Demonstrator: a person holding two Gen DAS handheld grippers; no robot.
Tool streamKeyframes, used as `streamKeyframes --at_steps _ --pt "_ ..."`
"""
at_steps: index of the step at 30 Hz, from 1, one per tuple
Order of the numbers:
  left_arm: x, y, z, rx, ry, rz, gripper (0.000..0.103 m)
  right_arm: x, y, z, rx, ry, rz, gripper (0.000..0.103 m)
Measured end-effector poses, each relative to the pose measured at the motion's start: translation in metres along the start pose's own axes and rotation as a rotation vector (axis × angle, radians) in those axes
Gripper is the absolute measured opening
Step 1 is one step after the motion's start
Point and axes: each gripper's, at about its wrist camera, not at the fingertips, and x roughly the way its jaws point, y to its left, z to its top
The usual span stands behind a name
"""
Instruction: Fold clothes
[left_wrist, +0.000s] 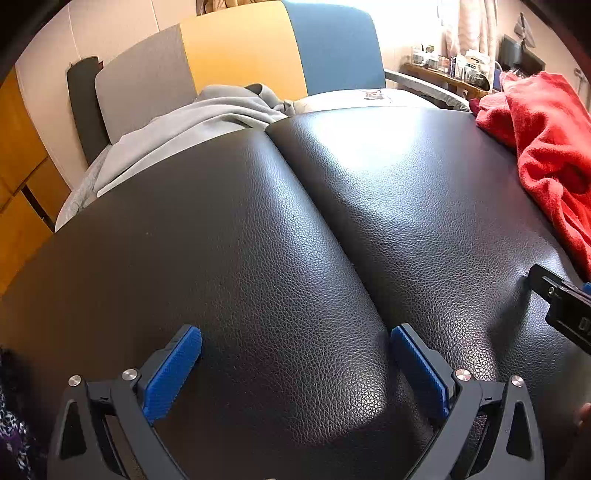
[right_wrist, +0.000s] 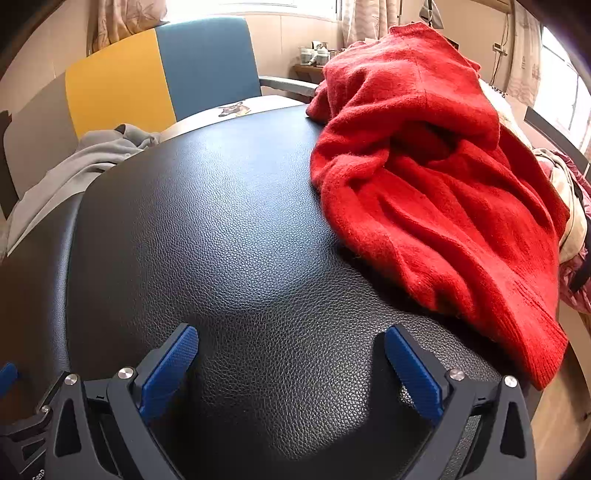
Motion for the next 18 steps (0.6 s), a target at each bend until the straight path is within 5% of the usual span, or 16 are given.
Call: streamKeyframes --at_steps 4,9,18 --pt "0.005 0.027 0.012 -0.021 -0.001 -0.006 0.103 0.001 0.001 0.003 0.0 0.001 -0.001 0.103" --pt "0.021 0.008 0.037 -0.021 0.012 -0.006 0.103 0.003 0.004 0.007 0.001 0.001 0.0 0.103" --pt "0.012 0.014 0.03 -0.014 0.009 -0.01 0.103 0.003 0.006 0.006 0.0 0.001 -0.009 0.103"
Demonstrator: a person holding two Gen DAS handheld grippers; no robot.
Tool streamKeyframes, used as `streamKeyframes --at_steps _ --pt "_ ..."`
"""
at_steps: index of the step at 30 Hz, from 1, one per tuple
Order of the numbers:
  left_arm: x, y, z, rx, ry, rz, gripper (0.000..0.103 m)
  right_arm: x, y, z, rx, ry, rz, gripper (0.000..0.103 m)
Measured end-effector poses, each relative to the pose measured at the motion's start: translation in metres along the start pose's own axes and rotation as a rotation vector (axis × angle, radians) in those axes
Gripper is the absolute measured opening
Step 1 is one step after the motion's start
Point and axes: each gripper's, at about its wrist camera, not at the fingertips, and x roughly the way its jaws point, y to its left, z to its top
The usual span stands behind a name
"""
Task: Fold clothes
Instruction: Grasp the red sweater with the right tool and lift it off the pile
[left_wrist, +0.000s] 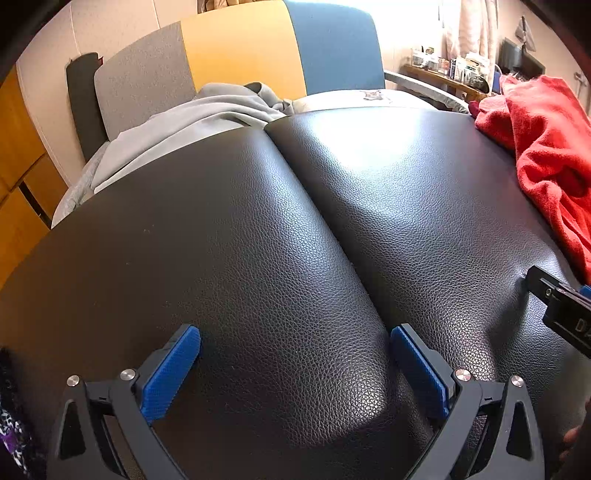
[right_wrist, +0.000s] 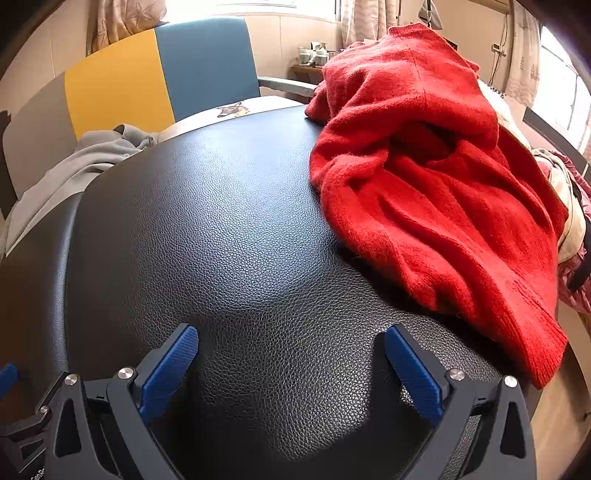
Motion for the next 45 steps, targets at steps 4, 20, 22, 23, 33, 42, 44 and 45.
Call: streamKeyframes --at_steps 4,20,22,23,33,42,44,45 --pt "0.0 0.0 -0.002 0.002 -0.001 0.001 0.103 0.0 -0.002 -0.001 0.0 -0.002 0.0 0.103" --pt "-0.002 -0.003 0.008 -0.057 0.041 0.015 0.103 -0.041 -0.055 0.054 -0.263 -0.065 0.288 0.077" --pt "-0.014 -0.004 0.015 -0.114 0.021 -0.056 0.103 -0.057 -0.074 0.07 -0.262 -0.119 0.275 0.078" --pt "-0.024 -0.008 0.021 -0.13 -0.007 -0.071 0.103 -0.066 -0.083 0.077 -0.269 -0.145 0.262 0.078" --pt "-0.095 -0.138 0.105 0.015 -0.152 -0.319 0.103 -0.108 -0.174 0.113 -0.266 -0.27 0.117 0.078" --pt "-0.083 -0.26 0.174 0.167 -0.098 -0.445 0.103 -0.09 -0.259 0.103 -0.147 -0.218 0.184 0.078" --pt "-0.088 -0.279 0.184 0.2 -0.119 -0.453 0.103 -0.083 -0.271 0.101 -0.126 -0.211 0.198 0.078" --pt "-0.091 -0.287 0.188 0.22 -0.136 -0.458 0.103 -0.083 -0.276 0.098 -0.111 -0.206 0.21 0.078"
